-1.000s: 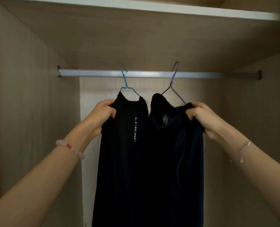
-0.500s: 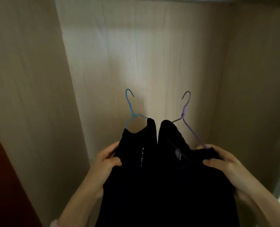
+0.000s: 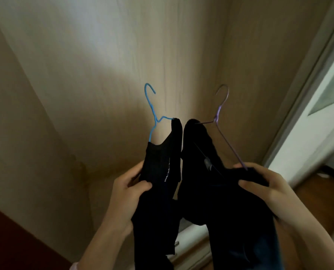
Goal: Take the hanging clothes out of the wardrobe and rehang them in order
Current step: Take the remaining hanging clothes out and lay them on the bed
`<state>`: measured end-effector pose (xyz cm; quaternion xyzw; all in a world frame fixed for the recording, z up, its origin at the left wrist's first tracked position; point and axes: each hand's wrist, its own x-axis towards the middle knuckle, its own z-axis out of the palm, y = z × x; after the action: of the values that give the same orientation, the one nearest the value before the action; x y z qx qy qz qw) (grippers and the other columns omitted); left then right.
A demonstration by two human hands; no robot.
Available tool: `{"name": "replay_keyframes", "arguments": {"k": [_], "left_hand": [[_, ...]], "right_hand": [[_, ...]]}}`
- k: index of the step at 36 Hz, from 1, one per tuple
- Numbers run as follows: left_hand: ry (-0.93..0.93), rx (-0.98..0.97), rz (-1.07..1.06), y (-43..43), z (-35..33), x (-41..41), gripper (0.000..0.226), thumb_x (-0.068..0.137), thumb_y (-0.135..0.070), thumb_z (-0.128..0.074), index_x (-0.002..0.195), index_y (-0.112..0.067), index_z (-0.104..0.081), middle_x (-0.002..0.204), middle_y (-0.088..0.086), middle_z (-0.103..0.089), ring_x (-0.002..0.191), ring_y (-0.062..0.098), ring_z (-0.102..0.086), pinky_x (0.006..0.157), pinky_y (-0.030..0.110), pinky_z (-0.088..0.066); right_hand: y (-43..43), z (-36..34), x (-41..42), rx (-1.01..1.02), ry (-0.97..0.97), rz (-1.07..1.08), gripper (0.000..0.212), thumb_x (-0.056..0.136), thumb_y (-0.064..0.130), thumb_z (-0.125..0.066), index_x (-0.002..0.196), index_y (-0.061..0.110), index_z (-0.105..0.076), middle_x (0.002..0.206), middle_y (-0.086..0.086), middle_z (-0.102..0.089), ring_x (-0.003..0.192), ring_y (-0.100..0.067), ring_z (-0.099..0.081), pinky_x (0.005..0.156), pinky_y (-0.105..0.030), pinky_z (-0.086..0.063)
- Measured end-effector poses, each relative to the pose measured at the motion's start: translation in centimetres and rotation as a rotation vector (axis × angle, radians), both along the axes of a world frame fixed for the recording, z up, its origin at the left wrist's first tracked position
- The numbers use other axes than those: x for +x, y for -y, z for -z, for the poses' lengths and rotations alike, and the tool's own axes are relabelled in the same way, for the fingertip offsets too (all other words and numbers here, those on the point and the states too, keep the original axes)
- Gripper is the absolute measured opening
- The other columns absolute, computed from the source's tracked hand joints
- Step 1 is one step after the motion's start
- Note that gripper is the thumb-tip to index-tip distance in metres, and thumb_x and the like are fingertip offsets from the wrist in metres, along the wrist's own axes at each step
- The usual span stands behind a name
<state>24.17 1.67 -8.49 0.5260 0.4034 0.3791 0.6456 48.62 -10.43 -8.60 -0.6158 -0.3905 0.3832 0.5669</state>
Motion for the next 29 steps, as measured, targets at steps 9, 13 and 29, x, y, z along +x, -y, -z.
{"name": "replay_keyframes", "arguments": {"k": [9,13,29], "left_hand": [[-0.022,0.092,0.204,3.6,2.3,-5.4,0.043,0.084,0.004,-0.058,0.112,-0.027,-0.067,0.106,-0.008,-0.074,0.102,0.012,-0.068,0.095,0.036,-0.05],[-0.019,0.113,0.38,5.6,2.5,-8.1,0.039,0.086,0.002,-0.057,0.112,-0.027,-0.067,0.104,-0.01,-0.074,0.098,0.008,-0.069,0.082,0.021,-0.055],[-0.26,-0.038,0.884,15.8,5.4,-16.9,0.039,0.084,-0.002,-0.062,0.097,-0.038,-0.068,0.112,-0.004,-0.07,0.108,0.017,-0.063,0.099,0.037,-0.046]], "right_hand": [[7.1,2.8,-13.1,0.049,-0.024,0.397,0.023,0.08,-0.002,-0.064,0.098,0.013,-0.068,0.081,-0.004,-0.073,0.072,-0.015,-0.07,0.058,-0.019,-0.054],[11.9,3.2,-18.1,0.035,-0.055,0.567,0.024,0.08,-0.002,-0.065,0.091,0.018,-0.071,0.077,0.0,-0.073,0.07,-0.012,-0.07,0.058,-0.017,-0.053],[31.2,6.0,-36.9,-0.116,-0.113,1.04,0.027,0.08,-0.004,-0.065,0.086,0.021,-0.074,0.081,-0.004,-0.073,0.069,-0.012,-0.069,0.06,-0.018,-0.055]]}}
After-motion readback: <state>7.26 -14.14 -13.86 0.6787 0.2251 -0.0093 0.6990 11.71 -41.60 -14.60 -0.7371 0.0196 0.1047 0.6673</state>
